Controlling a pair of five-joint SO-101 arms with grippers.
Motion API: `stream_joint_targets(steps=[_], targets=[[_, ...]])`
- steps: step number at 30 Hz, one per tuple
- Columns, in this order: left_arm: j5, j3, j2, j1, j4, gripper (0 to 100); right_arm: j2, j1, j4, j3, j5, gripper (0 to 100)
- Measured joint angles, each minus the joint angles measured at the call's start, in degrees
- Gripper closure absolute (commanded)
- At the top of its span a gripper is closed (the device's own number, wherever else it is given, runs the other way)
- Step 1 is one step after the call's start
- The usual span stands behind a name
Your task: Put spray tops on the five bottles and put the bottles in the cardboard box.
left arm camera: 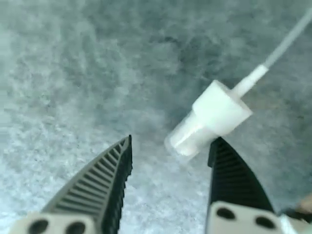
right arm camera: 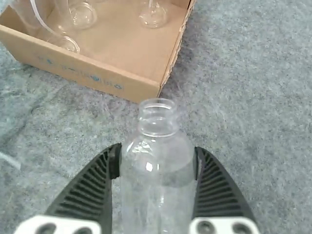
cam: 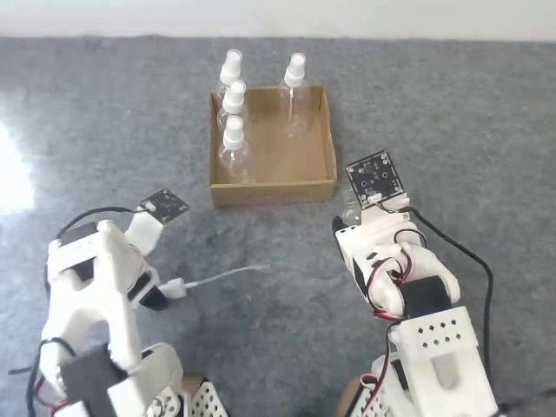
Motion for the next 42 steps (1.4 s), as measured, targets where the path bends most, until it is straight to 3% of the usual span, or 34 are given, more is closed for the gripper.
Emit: stream_joint_targets(steps=[10, 22, 27, 36, 42], targets=[[12.57, 0.00, 0.44, 0.53, -10.02, 76, 0.00, 0.00, 0.00, 0.00, 0.00, 93.6], [35.08, 0.00, 0.44, 7.38, -17.85, 76, 0.00, 0.00, 0.00, 0.00, 0.00, 93.6], [39.12, -3.25, 0.44, 7.47, -16.70, 76, 0.00, 0.00, 0.00, 0.00, 0.00, 93.6], [45.45, -9.93, 0.44, 7.47, -6.68, 76, 0.00, 0.00, 0.00, 0.00, 0.00, 93.6], [49.93, -10.11, 0.44, 7.74, -5.80, 76, 0.00, 0.00, 0.00, 0.00, 0.00, 93.6]])
